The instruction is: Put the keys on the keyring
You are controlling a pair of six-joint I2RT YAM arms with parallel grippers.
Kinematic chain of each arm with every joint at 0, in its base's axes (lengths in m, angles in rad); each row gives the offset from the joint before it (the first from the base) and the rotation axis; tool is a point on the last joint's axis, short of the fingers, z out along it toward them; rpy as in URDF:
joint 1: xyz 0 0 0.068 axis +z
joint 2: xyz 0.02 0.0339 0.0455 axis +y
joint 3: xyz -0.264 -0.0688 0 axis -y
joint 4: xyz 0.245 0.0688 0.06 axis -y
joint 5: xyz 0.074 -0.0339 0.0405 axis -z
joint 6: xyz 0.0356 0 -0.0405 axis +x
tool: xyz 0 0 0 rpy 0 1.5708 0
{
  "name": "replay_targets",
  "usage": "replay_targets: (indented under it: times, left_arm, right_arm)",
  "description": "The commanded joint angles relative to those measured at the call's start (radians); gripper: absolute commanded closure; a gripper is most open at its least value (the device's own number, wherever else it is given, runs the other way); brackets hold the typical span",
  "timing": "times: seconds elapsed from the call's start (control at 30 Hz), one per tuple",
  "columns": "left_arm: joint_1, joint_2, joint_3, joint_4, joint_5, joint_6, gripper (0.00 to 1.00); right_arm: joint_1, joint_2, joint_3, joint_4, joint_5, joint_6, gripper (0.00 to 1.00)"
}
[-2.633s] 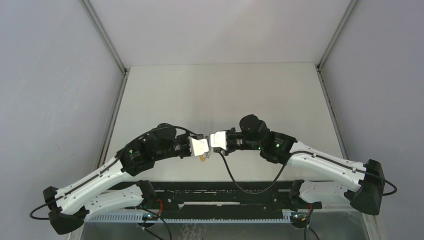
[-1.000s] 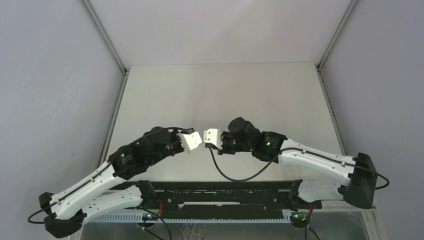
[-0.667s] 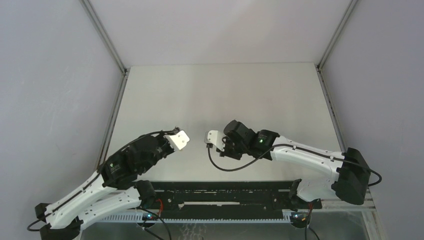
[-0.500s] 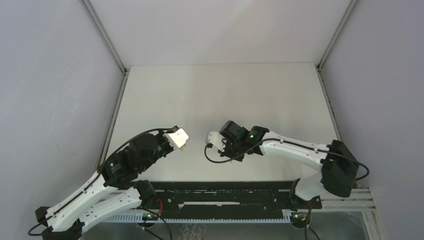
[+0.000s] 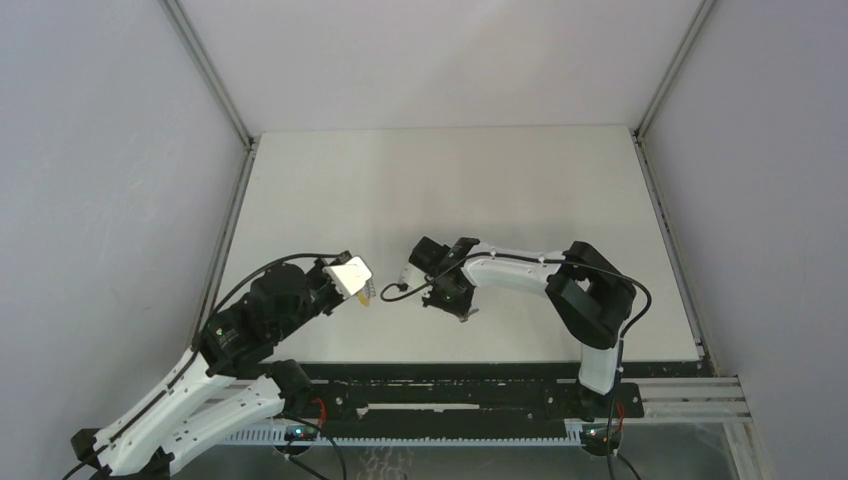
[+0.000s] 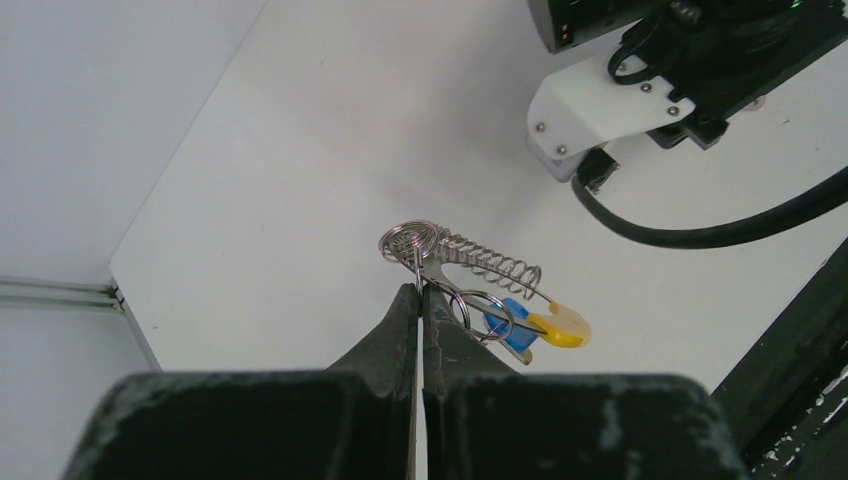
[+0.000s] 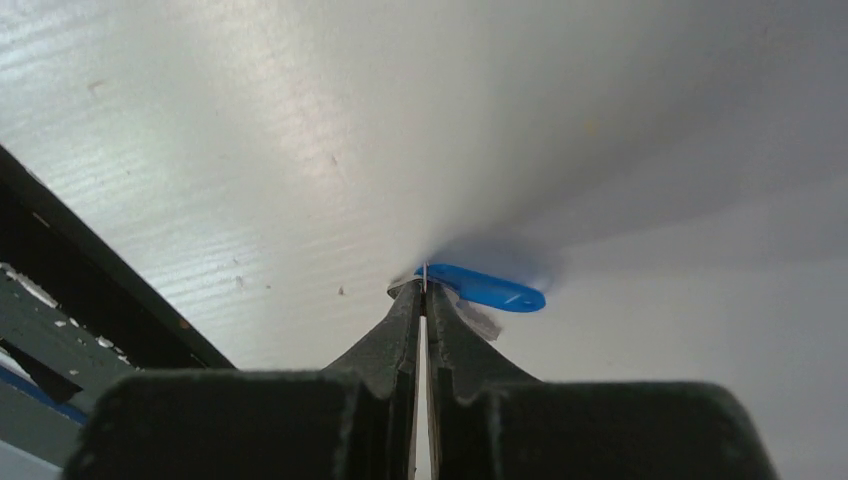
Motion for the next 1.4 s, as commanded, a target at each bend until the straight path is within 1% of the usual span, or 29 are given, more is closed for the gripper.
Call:
replay_targets:
  times: [0.0,0.1,0.17,0.23,0.33,0.47,0.57,0.63,0.73,0.87,1.1,1.37]
  left_arm:
    - [0.013,-0.008,0.001,0.059,0.057,-0.015,1.00]
    - [0.016,-0.006,0.001,0.059,0.080,-0.013,1.00]
    - [0.017,-0.001,0.001,0.059,0.097,-0.009,1.00]
    - [0.017,0.006,0.002,0.057,0.123,-0.001,1.00]
    - [0.017,0.020,0.010,0.052,0.188,0.010,1.00]
    - [0.017,0.034,0.022,0.045,0.288,0.026,1.00]
    - [0.017,0.050,0.040,0.033,0.353,0.035,1.00]
    - [0.017,0.064,0.052,0.029,0.399,0.040,1.00]
    - [0.017,0.090,0.073,0.029,0.453,0.043,1.00]
    - [0.017,0.152,0.112,0.013,0.517,0.043,1.00]
    - [0.016,0.211,0.157,0.005,0.582,0.028,1.00]
    - [0.017,0.237,0.171,0.010,0.613,0.015,1.00]
  right_arm:
    - [-0.014,0.003,0.053,0.055,-0.002,-0.010,0.98]
    - [-0.015,-0.007,0.052,0.066,-0.014,-0.020,0.87]
    - [-0.015,-0.042,0.044,0.073,-0.029,-0.027,0.80]
    - [-0.017,-0.098,0.028,0.090,-0.049,-0.037,0.76]
    - [-0.025,-0.217,-0.016,0.134,-0.094,-0.055,0.73]
    - [-0.039,-0.424,-0.116,0.254,-0.180,-0.082,0.72]
    - [-0.057,-0.589,-0.206,0.384,-0.269,-0.098,0.71]
    - [-0.072,-0.664,-0.255,0.459,-0.331,-0.105,0.70]
    - [-0.078,-0.733,-0.297,0.543,-0.398,-0.123,0.69]
    - [-0.078,-0.778,-0.321,0.649,-0.487,-0.142,0.69]
    - [-0.051,-0.771,-0.322,0.735,-0.640,-0.210,0.70]
    - [-0.004,-0.718,-0.299,0.733,-0.648,-0.259,0.72]
